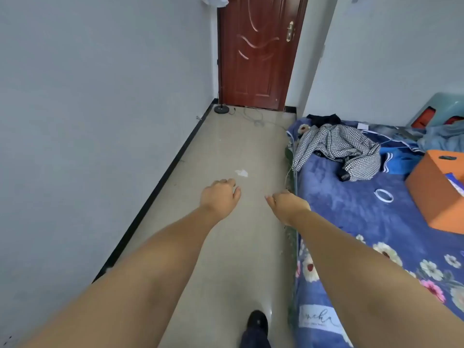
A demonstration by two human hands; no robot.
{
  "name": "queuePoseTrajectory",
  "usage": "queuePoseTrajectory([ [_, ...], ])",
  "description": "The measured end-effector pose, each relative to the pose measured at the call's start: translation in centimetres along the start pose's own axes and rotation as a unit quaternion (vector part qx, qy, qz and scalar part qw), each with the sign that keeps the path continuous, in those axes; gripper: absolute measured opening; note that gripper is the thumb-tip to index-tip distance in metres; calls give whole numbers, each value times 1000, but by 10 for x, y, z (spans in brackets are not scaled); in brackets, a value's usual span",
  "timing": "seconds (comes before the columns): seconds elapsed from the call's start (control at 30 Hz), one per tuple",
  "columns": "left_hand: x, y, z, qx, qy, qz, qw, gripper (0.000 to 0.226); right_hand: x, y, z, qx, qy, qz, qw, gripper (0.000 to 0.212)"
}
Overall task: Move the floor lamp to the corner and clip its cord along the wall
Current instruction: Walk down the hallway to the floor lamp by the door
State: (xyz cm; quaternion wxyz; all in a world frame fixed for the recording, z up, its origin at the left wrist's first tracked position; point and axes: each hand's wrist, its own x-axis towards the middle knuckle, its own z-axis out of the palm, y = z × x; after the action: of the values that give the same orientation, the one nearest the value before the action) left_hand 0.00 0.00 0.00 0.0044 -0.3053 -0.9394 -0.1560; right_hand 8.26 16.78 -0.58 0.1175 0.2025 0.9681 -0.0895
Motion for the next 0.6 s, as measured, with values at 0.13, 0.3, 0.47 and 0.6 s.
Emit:
queuePoseTrajectory([
  [0.13, 86, 2, 19, -6, -25, -21, 999, 38, 81, 26, -15, -11, -35, -12, 999, 45],
  [0.3, 204, -4, 32, 8, -54, -39, 998, 42, 195, 55, -56, -32, -41, -21, 998, 48],
  [0.47, 303, -41, 40, 9, -65, -57, 996, 41, 312, 48, -85, -47, -36, -70, 996, 50],
  [0.6, 406, -81, 44, 6, -54, -84, 995, 42, 420, 29, -108, -62, -34, -103, 992, 51],
])
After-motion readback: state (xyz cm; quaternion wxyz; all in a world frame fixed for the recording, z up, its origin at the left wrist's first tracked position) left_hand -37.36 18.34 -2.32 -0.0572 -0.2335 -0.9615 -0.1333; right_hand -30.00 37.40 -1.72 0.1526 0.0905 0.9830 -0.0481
